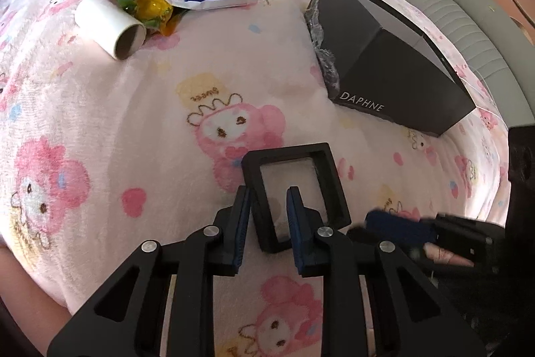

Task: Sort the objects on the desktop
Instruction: 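Lift the black frame and carry it with the right tool to the shoebox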

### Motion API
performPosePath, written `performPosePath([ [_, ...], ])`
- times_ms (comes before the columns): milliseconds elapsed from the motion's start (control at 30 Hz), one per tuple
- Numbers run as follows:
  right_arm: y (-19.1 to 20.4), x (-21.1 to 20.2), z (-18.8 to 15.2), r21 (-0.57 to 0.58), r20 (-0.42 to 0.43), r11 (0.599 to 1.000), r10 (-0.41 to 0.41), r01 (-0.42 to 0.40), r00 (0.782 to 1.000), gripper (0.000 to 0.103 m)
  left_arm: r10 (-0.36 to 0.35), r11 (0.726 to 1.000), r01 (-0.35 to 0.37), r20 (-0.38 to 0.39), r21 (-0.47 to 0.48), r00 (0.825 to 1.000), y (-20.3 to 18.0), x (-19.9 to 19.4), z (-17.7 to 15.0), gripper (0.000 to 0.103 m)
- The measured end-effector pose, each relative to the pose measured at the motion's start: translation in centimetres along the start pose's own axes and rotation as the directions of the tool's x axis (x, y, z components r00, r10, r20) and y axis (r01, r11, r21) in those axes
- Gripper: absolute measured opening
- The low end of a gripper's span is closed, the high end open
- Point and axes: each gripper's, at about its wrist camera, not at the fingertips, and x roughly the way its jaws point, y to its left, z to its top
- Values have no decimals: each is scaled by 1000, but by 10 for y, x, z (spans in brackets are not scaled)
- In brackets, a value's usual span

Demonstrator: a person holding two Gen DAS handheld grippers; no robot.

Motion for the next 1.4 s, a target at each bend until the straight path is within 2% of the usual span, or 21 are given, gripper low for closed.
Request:
performPosePath([
  [167,-10,10,5,37,18,999,1,-1,1000,24,-2,999,1,-25,-33,1000,10,12,-7,22],
  [500,-7,19,5,17,25,995,95,-95,995,23,2,1000,-2,-33,-10,999,-5,13,-5,20],
  [867,-27,-42,5,38,148,994,91,-98,985,23,-25,997,23,27,69,999,-61,-13,10,20],
  [1033,-46,-84,15,68,249,994,69,-89,966,23,-47,986,32,85,162,995,-108,-28,36,20],
  [1200,-73,-122,43,71,336,995,37,-65,941,23,-92,971,59,136,232,986,-152,-34,84,21],
  [1300,-87,-137,66,57,380,998,15,-40,925,23,-124,963,81,156,256,980,-172,-28,116,22],
  [1400,-106,-139,90,73,392,997,8,-40,920,23,-129,960,83,159,266,979,-184,-13,141,22],
])
